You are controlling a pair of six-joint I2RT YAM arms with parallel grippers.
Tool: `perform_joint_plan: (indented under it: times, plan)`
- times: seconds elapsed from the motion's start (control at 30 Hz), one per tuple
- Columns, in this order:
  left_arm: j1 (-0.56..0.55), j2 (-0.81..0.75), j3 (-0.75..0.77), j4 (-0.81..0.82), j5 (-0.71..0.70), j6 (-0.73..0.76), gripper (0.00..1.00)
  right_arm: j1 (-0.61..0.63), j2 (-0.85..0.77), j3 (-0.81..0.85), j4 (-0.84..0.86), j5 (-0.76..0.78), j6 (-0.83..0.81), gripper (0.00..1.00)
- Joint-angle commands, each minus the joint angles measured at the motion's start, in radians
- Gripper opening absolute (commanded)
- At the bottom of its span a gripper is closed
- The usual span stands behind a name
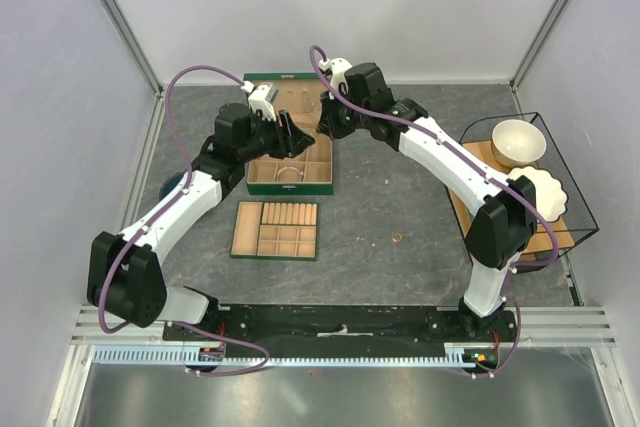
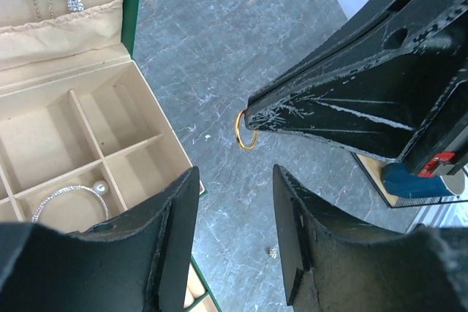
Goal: Organize the mixed jewelry
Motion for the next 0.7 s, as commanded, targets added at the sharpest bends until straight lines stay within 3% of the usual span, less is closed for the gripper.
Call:
perform_joint_plan:
  times: [0.0,0.67]
  plan:
    - [-0.006,0.007,0.044,0.059,-0.008,-0.035,0.51,0.009,-0.050,-0.022,0.041,-0.009,0.021,0.00]
    - [-0.005,0.019,0.052,0.072,-0.009,-0.038,0.41,0.014,-0.073,-0.055,0.059,-0.017,0.029,0.00]
